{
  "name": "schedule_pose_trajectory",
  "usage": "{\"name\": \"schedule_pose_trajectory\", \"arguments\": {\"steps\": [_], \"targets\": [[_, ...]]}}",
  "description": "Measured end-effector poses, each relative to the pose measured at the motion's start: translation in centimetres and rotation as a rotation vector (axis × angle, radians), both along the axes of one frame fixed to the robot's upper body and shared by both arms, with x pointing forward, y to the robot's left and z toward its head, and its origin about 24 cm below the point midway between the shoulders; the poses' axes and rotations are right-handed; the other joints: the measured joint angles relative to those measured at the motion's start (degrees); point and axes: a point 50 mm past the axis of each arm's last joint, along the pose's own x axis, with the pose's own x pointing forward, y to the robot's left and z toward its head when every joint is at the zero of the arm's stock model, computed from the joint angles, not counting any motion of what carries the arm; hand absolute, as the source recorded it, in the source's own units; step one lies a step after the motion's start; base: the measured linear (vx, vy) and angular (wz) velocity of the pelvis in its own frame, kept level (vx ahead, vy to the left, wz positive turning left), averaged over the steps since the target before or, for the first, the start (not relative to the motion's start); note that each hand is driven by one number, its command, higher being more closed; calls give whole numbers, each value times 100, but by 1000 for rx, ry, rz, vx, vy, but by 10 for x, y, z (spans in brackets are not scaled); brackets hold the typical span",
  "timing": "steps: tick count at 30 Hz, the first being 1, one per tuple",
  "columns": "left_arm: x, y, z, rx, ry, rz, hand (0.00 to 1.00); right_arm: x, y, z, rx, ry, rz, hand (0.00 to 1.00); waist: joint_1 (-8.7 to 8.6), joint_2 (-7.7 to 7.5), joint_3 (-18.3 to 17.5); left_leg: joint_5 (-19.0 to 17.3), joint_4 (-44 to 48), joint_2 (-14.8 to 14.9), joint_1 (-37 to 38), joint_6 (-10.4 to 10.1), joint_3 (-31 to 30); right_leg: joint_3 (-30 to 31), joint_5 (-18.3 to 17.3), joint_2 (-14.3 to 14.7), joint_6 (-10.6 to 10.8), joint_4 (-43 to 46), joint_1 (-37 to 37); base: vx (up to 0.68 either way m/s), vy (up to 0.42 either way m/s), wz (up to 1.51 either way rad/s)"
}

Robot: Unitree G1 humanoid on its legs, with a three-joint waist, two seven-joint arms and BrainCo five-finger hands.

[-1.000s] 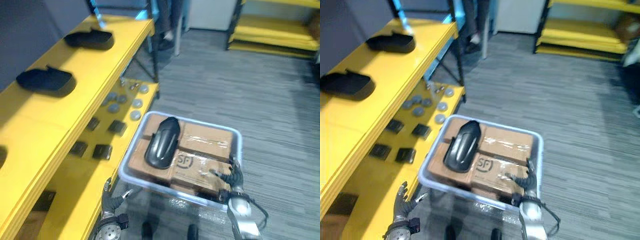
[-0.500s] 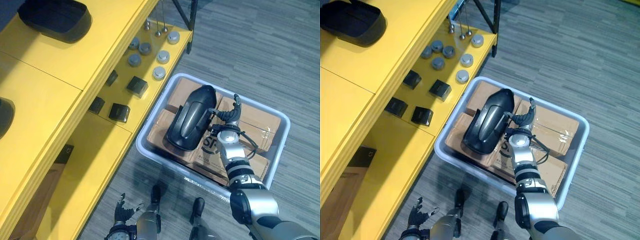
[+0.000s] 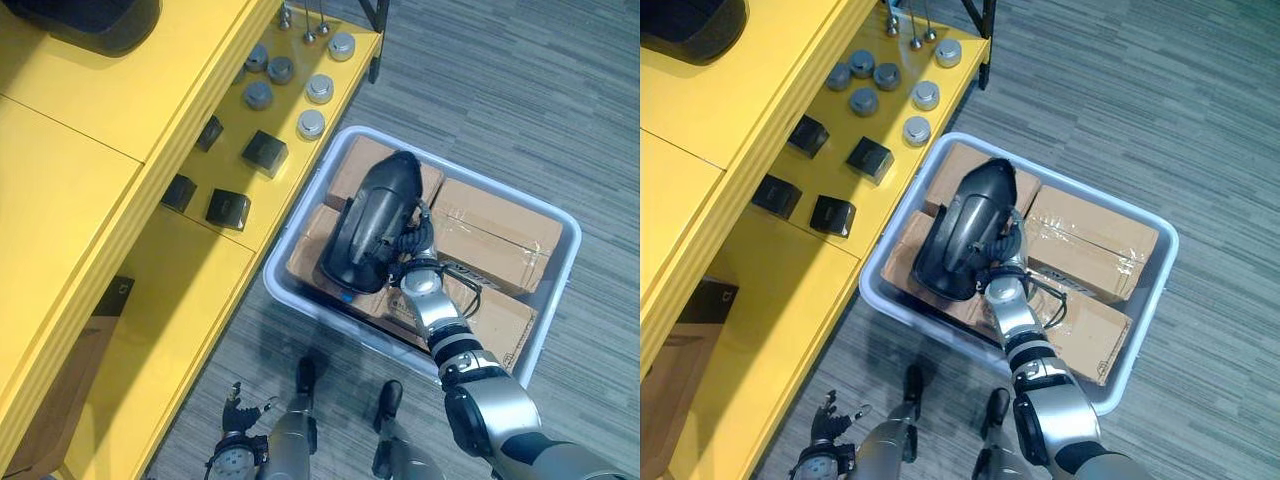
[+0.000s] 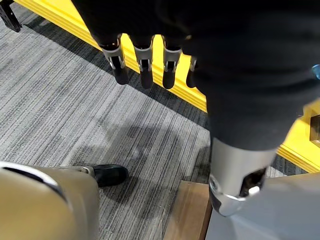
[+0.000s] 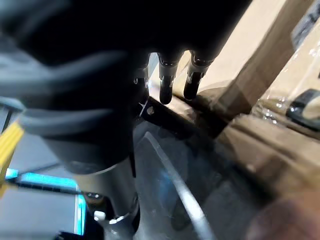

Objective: Walk over and take plastic housings, then place them on the shelf

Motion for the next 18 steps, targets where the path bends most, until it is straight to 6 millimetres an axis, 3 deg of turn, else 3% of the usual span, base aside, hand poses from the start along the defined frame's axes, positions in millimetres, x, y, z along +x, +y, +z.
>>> {"name": "schedule_pose_trajectory", "arguments": {"steps": [1, 6, 11, 18], "targets": [[0, 0, 0, -2, 0, 1, 0, 1, 3, -5, -18, 30, 11, 100, 1, -13, -2, 0, -1, 4, 3, 0, 1, 1, 0, 4, 0, 0, 1, 0, 0, 0], [-1, 1, -2, -27, 8, 28, 0, 8, 2, -7, -37, 110, -22, 100, -1, -61, -12, 29, -16, 18, 25, -22, 8, -5, 0, 20, 1, 0, 12, -18, 3, 0], [-1, 1, -2, -44, 9, 39, 0, 15, -21, 3, -7, 148, -90, 100, 23, -62, -12, 116, -94, 14, 25, -23, -47, -39, 0, 24, 1, -2, 11, -29, 11, 6], [-2, 1, -3, -55, 11, 46, 0, 16, -47, 1, -27, 195, -156, 100, 17, -62, -12, 222, -236, 9, 56, -47, -110, -71, 1, 34, 0, -2, 11, -16, 12, 4]]}}
